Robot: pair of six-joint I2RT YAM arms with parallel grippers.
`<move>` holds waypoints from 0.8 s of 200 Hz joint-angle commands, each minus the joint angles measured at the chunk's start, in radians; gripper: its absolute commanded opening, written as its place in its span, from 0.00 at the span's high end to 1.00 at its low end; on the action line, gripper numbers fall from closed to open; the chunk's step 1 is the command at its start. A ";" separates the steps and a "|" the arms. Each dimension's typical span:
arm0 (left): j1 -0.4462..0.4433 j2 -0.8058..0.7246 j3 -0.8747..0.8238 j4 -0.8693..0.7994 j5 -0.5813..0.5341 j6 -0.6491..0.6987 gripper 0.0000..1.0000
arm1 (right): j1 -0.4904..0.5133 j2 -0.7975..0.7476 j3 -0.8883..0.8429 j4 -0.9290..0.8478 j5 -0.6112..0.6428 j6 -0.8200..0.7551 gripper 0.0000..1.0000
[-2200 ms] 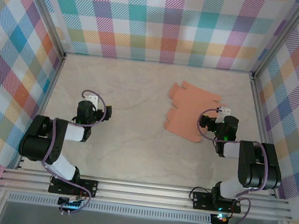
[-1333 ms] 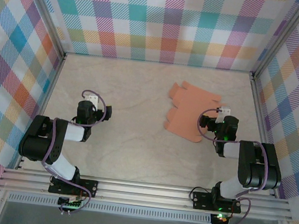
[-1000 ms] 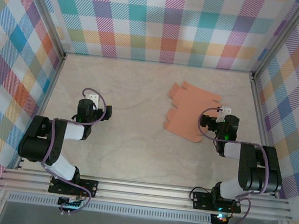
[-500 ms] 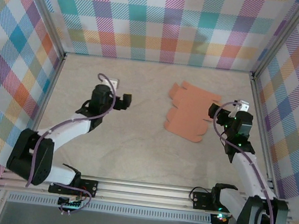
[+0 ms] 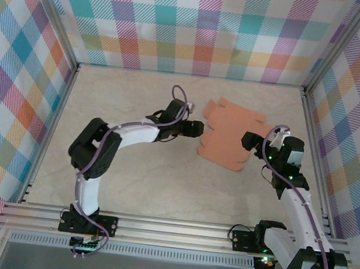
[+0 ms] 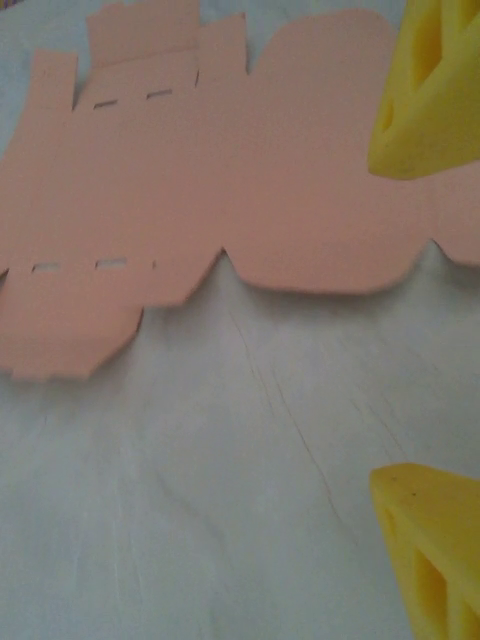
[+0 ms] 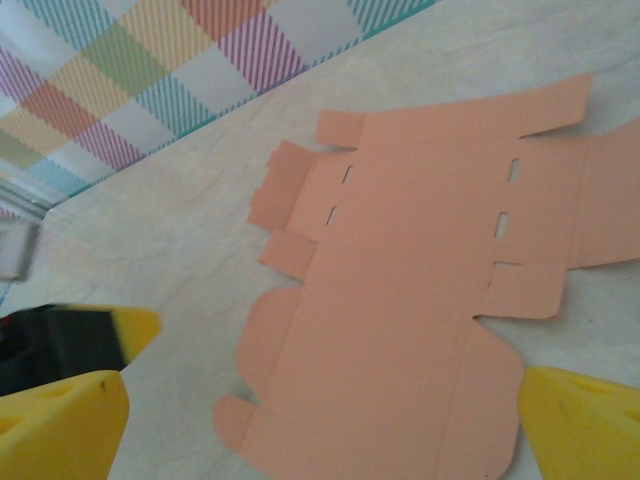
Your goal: Fold the paper box
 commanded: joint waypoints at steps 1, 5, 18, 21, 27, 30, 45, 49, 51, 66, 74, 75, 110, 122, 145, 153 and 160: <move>-0.022 0.068 0.085 -0.064 0.057 -0.060 0.30 | 0.003 0.006 0.001 0.009 -0.054 0.027 0.00; -0.024 0.081 0.098 -0.064 0.060 -0.063 0.32 | 0.001 0.006 0.000 0.011 -0.053 0.028 0.00; -0.030 0.123 0.141 -0.070 0.065 -0.068 0.34 | 0.002 0.010 -0.002 0.016 -0.051 0.030 0.00; -0.031 0.132 0.151 -0.072 0.064 -0.068 0.35 | 0.002 0.011 -0.004 0.017 -0.051 0.030 0.00; -0.033 0.150 0.169 -0.076 0.063 -0.069 0.37 | 0.002 0.012 -0.005 0.018 -0.051 0.029 0.00; -0.032 0.158 0.178 -0.079 0.062 -0.068 0.38 | 0.002 0.013 -0.007 0.019 -0.051 0.029 0.00; -0.033 0.198 0.211 -0.083 0.064 -0.070 0.47 | 0.002 0.015 -0.012 0.023 -0.050 0.028 0.00; -0.033 0.208 0.216 -0.083 0.063 -0.071 0.48 | 0.001 0.015 -0.013 0.022 -0.049 0.026 0.00; -0.033 0.211 0.220 -0.083 0.062 -0.071 0.48 | 0.002 0.015 -0.015 0.022 -0.049 0.026 0.00; -0.033 0.238 0.237 -0.083 0.063 -0.077 0.50 | 0.002 0.015 -0.017 0.022 -0.045 0.020 0.00; -0.033 0.251 0.244 -0.084 0.067 -0.079 0.55 | 0.001 0.015 -0.019 0.021 -0.045 0.017 0.00; -0.033 0.252 0.246 -0.084 0.069 -0.079 0.55 | 0.002 0.014 -0.019 0.021 -0.045 0.016 0.00; -0.035 0.290 0.264 -0.066 0.097 -0.111 0.63 | 0.002 0.012 -0.027 0.014 -0.032 0.003 0.00; -0.035 0.296 0.255 -0.041 0.095 -0.137 0.70 | 0.002 0.011 -0.030 0.017 -0.030 0.005 0.00; -0.038 0.298 0.250 -0.019 0.104 -0.150 0.84 | 0.002 0.012 -0.033 0.014 -0.029 0.008 0.00; -0.040 0.296 0.250 -0.020 0.107 -0.147 0.88 | 0.002 0.012 -0.035 0.013 -0.026 0.008 0.00; -0.040 0.292 0.249 -0.020 0.112 -0.144 0.93 | 0.003 0.013 -0.034 0.012 -0.021 0.008 0.00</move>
